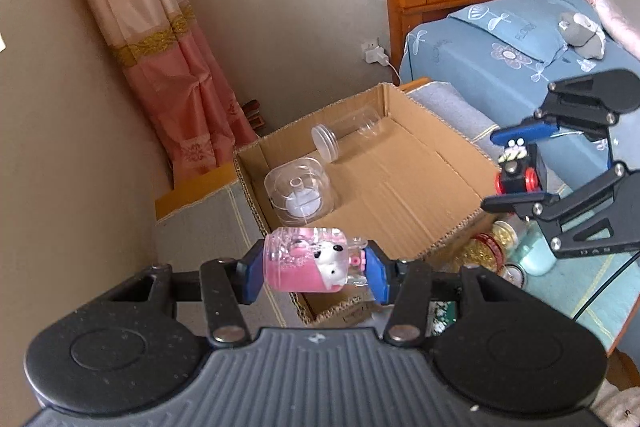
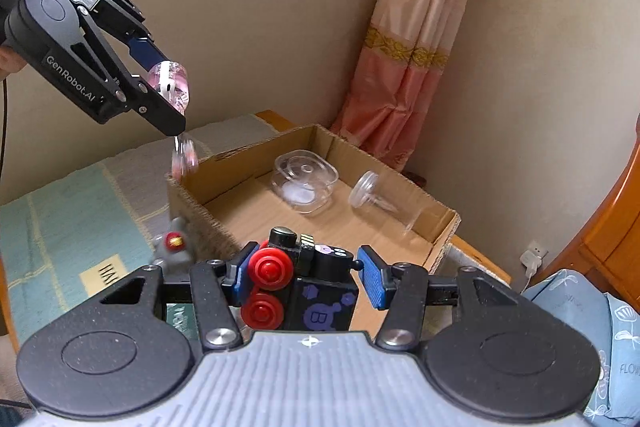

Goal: Organize rigid objects
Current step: 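Carry the keychain and dice toy into the box and open both tools, then move the left tool back toward the grey cat figure, then close the left tool on the grey cat figure, then hold the cat figure in the left tool while the right tool approaches the red S.L toy block, then close the right tool on the red S.L toy block, then carry the cat figure and red toy block into the box and open both tools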

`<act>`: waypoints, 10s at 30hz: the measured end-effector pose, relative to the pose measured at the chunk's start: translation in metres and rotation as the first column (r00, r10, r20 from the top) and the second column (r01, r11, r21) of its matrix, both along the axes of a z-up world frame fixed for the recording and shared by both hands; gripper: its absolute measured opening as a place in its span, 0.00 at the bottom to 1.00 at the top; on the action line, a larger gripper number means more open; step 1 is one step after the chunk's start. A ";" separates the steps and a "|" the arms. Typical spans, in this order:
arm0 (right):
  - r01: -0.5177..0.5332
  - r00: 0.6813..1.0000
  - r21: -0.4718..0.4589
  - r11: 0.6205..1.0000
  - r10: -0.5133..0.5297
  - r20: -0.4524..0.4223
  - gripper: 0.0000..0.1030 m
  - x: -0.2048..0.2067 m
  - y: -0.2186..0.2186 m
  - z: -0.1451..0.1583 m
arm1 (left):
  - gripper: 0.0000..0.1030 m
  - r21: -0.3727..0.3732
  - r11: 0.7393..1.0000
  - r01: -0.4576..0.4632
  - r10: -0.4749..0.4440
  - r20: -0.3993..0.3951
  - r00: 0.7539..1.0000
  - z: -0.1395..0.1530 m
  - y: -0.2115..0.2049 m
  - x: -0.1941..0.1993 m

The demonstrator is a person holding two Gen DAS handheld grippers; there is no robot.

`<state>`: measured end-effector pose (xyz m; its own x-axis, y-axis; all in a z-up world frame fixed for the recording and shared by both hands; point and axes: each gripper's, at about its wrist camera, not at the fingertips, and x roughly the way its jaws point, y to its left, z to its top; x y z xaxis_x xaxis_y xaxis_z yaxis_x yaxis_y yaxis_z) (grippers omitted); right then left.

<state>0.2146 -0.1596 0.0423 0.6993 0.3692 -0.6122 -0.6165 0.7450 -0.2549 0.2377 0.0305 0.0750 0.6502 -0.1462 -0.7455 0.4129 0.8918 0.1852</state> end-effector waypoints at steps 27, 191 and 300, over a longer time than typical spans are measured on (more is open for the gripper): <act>0.067 0.998 0.047 0.997 -0.067 0.011 0.97 0.005 -0.004 0.013 | 0.99 0.009 1.000 -0.008 0.007 0.050 0.999 -0.002 -0.009 0.014; 0.205 0.930 0.036 0.978 -0.183 -0.319 1.00 -0.106 0.032 -0.125 | 0.71 -0.248 0.935 -0.255 0.248 -0.060 0.967 -0.165 0.033 -0.074; 0.225 0.970 0.064 0.972 -0.216 -0.113 0.55 -0.014 -0.001 0.011 | 0.73 -0.221 0.973 -0.071 0.089 0.076 0.993 -0.046 -0.007 0.014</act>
